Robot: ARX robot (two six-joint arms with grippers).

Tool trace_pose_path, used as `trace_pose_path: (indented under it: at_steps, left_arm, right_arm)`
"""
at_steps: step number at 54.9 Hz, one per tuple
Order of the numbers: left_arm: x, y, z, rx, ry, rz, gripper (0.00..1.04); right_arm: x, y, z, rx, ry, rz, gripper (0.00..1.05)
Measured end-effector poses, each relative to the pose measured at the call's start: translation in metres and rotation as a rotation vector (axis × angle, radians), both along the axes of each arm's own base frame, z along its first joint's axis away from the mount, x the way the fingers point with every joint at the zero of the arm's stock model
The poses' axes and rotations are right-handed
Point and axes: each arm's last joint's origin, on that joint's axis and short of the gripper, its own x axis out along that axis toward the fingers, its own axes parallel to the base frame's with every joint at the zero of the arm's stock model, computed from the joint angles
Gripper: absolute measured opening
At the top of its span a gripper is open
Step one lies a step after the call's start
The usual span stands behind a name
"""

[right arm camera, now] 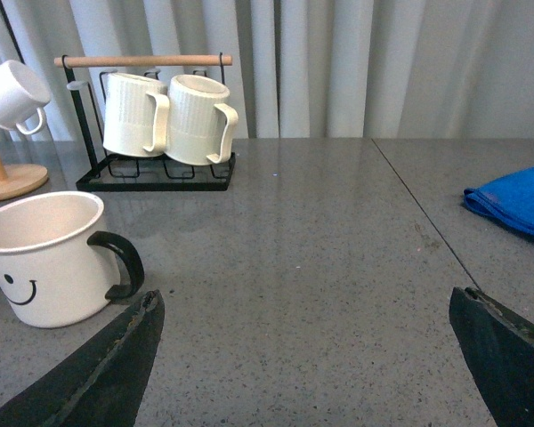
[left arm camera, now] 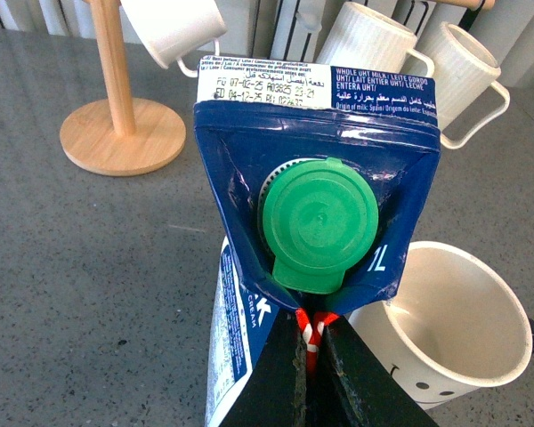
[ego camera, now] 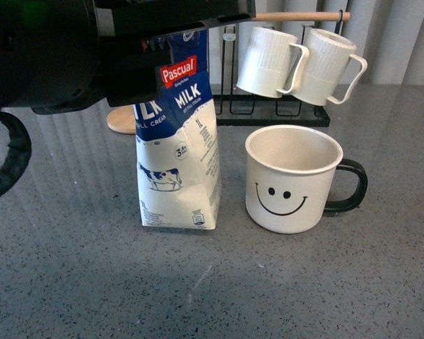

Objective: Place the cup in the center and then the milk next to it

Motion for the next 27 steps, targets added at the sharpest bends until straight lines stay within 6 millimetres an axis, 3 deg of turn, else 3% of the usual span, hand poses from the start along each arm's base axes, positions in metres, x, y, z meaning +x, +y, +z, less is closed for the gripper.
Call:
trace_pose_path:
  at_steps: [27]
  left_arm:
    - [0.007, -0.013, -0.018, -0.003, -0.014, 0.014, 0.02]
  right_arm:
    - [0.000, 0.000, 0.000, 0.000, 0.000, 0.000, 0.98]
